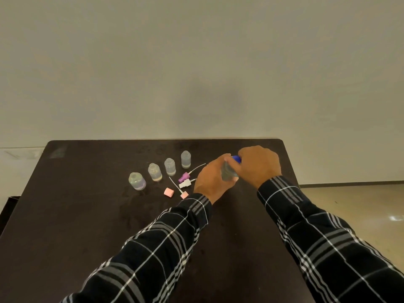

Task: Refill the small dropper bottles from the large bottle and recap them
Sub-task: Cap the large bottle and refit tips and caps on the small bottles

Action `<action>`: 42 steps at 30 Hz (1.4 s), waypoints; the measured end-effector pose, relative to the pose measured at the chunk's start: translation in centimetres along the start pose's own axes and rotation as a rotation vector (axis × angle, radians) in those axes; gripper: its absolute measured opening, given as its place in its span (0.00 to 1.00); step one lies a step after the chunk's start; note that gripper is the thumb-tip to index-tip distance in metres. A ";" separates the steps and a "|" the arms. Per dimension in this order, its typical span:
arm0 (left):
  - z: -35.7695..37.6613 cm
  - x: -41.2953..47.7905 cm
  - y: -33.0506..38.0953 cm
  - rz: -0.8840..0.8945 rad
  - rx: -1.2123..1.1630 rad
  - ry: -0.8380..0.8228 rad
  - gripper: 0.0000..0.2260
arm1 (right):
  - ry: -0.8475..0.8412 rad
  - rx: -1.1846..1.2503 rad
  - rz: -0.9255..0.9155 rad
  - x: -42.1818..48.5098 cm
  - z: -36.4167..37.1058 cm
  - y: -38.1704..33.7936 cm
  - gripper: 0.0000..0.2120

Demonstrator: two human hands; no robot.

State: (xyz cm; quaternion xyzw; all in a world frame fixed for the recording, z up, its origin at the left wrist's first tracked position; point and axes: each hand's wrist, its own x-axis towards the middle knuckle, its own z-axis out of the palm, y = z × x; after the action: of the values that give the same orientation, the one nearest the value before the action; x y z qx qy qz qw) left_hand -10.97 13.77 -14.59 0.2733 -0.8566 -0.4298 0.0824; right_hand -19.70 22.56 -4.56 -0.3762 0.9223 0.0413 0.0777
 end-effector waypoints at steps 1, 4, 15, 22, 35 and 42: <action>0.2 0.5 0.1 -0.068 0.052 -0.057 0.28 | 0.009 -0.007 0.038 -0.2 0.0 -0.1 0.31; 0.7 1.0 -0.5 -0.158 0.108 -0.100 0.30 | 0.043 0.076 0.075 -0.6 -0.4 0.4 0.35; 0.1 1.0 0.1 -0.084 0.107 -0.109 0.30 | -0.187 0.125 -0.160 0.5 -2.1 0.3 0.16; -0.2 0.2 0.5 -0.094 0.054 -0.144 0.27 | 0.027 0.156 0.097 1.0 1.2 -0.7 0.18; -0.8 0.0 0.9 -0.061 0.025 -0.119 0.24 | 0.005 0.501 -0.153 -0.5 2.2 2.1 0.18; -1.6 -0.5 1.2 0.005 -0.004 -0.107 0.30 | -0.080 0.391 -0.102 0.9 0.8 1.4 0.14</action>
State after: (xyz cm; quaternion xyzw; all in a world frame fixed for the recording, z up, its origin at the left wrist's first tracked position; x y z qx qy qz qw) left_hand -10.40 13.54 -12.60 0.2478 -0.8595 -0.4454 0.0381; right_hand -21.29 23.05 -5.47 -0.3983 0.8887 -0.1276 0.1878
